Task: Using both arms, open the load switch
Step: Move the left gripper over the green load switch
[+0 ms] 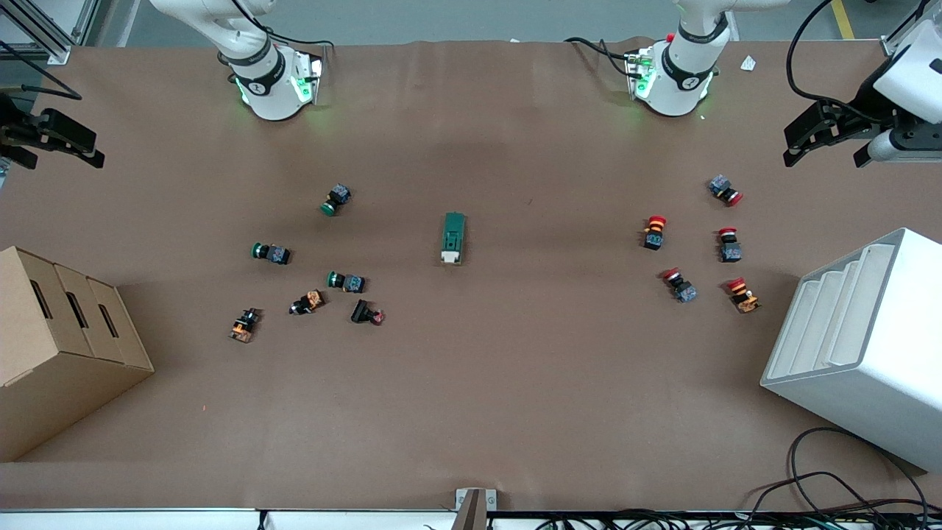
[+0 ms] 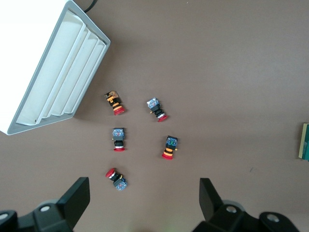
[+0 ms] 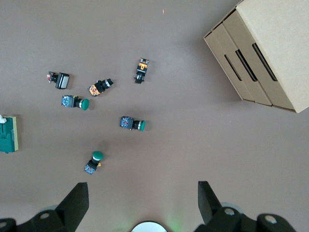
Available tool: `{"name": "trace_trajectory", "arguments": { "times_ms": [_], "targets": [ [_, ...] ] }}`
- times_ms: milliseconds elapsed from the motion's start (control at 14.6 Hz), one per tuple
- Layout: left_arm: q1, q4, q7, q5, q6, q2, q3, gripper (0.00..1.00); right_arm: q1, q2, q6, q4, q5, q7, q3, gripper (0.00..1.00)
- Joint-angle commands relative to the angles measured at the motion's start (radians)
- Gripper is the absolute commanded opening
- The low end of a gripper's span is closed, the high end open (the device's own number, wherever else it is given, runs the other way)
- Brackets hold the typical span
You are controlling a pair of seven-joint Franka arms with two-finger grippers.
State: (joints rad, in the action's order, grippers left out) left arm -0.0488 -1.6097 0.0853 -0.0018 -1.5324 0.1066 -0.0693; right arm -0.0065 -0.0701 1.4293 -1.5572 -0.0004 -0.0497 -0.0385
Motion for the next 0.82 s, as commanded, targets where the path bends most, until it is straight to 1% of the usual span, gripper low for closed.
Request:
{"name": "trace_trajectory", "arguments": {
  "times_ms": [0, 205, 342, 547, 615, 683, 752],
  "targets": [
    [-0.002, 0.036, 0.01, 0.019, 0.009, -0.028, -0.009, 1.0, 0.002, -0.027, 0.023, -0.03, 0.005, 0.001, -0.004, 1.0],
    [-0.011, 0.043, 0.008, 0.02, 0.009, -0.03, -0.01, 1.0, -0.001, -0.027, 0.029, -0.03, 0.005, 0.001, -0.003, 1.0],
    [-0.022, 0.068, 0.011, 0.02, 0.008, -0.065, -0.03, 1.0, 0.002, -0.027, 0.033, -0.03, 0.005, 0.001, -0.003, 1.0],
    [-0.045, 0.044, 0.051, 0.019, -0.046, -0.077, -0.107, 1.0, 0.003, -0.027, 0.037, -0.03, 0.006, 0.002, -0.003, 1.0],
    [-0.052, 0.028, 0.098, 0.02, -0.064, -0.088, -0.144, 1.0, 0.003, -0.027, 0.037, -0.03, 0.022, 0.002, -0.006, 1.0],
    [-0.057, 0.001, 0.167, 0.02, -0.096, -0.094, -0.194, 1.0, -0.001, -0.027, 0.034, -0.03, 0.049, 0.004, -0.009, 1.0],
    [-0.057, -0.031, 0.23, 0.02, -0.147, -0.099, -0.246, 1.0, -0.003, -0.027, 0.031, -0.03, 0.056, 0.004, -0.011, 1.0]
  ]
}}
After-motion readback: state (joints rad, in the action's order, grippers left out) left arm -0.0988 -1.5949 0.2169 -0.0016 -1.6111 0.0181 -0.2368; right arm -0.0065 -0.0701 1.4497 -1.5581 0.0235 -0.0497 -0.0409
